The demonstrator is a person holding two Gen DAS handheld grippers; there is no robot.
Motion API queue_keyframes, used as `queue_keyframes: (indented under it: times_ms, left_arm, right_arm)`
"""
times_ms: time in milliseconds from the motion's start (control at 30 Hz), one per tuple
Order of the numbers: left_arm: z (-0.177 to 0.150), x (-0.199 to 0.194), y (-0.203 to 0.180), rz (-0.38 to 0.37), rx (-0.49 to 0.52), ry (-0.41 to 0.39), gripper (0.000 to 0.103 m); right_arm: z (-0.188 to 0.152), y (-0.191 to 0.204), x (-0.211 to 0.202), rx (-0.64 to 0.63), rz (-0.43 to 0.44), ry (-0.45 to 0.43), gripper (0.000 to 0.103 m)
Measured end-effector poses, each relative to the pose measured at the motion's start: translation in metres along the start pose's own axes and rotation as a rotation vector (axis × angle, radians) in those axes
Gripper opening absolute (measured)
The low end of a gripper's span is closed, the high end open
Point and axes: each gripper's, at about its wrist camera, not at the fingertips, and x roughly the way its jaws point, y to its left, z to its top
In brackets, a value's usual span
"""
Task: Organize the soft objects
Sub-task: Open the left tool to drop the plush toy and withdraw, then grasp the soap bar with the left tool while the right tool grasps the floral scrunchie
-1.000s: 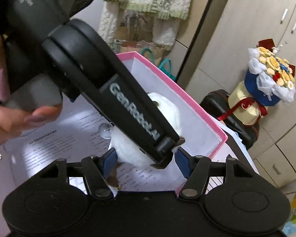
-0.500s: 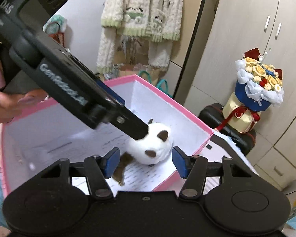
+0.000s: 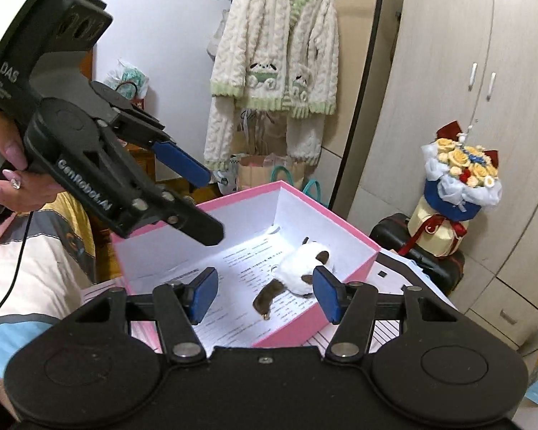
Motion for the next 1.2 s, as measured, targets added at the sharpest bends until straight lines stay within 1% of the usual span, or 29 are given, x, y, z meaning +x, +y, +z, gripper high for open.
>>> queue_keyframes:
  times_ms: [133, 300, 500, 633, 700, 800, 900, 1067, 1200]
  left_arm:
    - [-0.006, -0.023, -0.027, -0.011, 0.060, -0.019, 0.081]
    - [-0.020, -0.037, -0.064, -0.038, 0.144, -0.037, 0.082]
    - [-0.036, -0.030, -0.109, -0.061, 0.243, -0.033, 0.082]
    - [-0.044, -0.021, -0.132, -0.098, 0.281, -0.029, 0.082]
    - [-0.048, -0.016, -0.144, -0.106, 0.298, -0.038, 0.082]
    - [-0.054, -0.008, -0.158, -0.113, 0.307, -0.057, 0.082]
    - [-0.059, 0.005, -0.168, -0.123, 0.288, -0.063, 0.082]
    - [-0.070, 0.027, -0.178, -0.113, 0.264, -0.060, 0.082]
    - [-0.077, 0.047, -0.183, -0.102, 0.245, -0.048, 0.082]
  right_arm:
    - [-0.007, -0.001, -0.031, 0.044, -0.012, -0.001, 0.064]
    - [-0.027, -0.009, -0.066, 0.125, -0.021, -0.012, 0.064]
    - [-0.057, -0.019, -0.099, 0.199, -0.067, -0.025, 0.067]
    - [-0.081, -0.026, -0.112, 0.265, -0.078, -0.016, 0.067]
    - [-0.094, -0.028, -0.117, 0.281, -0.091, -0.017, 0.070]
    - [-0.112, -0.031, -0.120, 0.306, -0.114, -0.022, 0.072]
    - [-0.129, -0.033, -0.121, 0.331, -0.126, -0.029, 0.075]
    - [-0.155, -0.034, -0.117, 0.327, -0.180, -0.034, 0.078]
    - [-0.173, -0.037, -0.108, 0.341, -0.197, -0.021, 0.079]
